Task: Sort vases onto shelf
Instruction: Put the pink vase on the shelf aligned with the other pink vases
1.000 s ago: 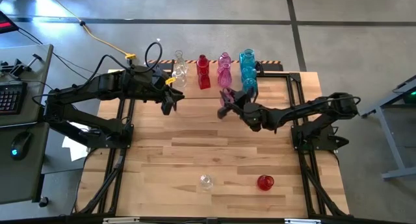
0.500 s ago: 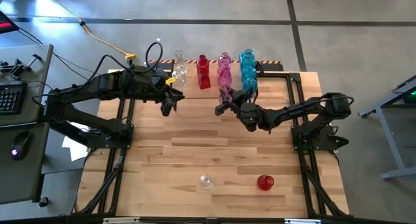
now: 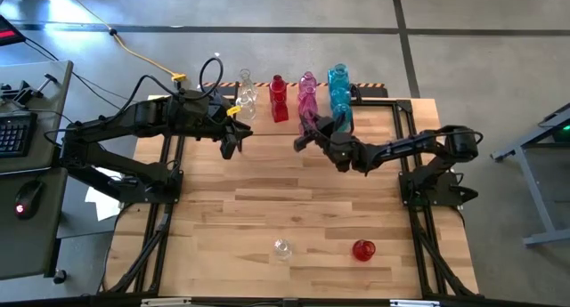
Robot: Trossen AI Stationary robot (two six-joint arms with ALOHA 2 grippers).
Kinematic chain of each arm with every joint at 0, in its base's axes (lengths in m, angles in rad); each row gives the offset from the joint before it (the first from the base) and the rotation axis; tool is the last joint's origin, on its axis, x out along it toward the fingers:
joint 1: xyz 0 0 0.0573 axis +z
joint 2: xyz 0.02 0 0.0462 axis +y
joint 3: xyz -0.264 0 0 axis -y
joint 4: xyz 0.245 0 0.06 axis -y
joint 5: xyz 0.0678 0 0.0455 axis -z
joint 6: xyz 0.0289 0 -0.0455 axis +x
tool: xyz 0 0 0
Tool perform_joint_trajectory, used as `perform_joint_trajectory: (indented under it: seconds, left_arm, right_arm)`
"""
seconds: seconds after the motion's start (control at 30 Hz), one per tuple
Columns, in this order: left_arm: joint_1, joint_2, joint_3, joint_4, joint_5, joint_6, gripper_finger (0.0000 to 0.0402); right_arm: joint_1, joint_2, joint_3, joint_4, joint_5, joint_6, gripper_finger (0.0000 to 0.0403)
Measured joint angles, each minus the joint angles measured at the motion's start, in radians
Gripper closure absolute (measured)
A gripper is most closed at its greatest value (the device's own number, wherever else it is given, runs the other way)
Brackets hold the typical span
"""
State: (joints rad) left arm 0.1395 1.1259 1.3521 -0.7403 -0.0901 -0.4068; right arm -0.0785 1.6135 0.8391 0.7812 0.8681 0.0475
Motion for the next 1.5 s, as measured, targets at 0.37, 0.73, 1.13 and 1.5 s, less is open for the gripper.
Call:
perform_joint_trajectory:
  seconds: [0.37, 0.73, 1.13, 1.5]
  left_arm:
    - [0.000, 0.000, 0.000, 0.000, 0.000, 0.052, 0.0321]
    - [0.000, 0.000, 0.000, 0.000, 0.000, 0.077, 0.0321]
    - [0.000, 0.000, 0.000, 0.000, 0.000, 0.078, 0.0321]
    - [0.000, 0.000, 0.000, 0.001, 0.000, 0.078, 0.0321]
  right_arm:
    - [-0.007, 0.000, 0.000, -0.014, -0.029, 0.022, 0.0304]
    - [-0.006, 0.000, 0.000, -0.022, -0.027, 0.051, 0.0304]
    - [-0.007, 0.000, 0.000, -0.022, 0.017, 0.050, 0.0304]
    - [-0.007, 0.034, 0.002, -0.004, 0.018, 0.084, 0.0304]
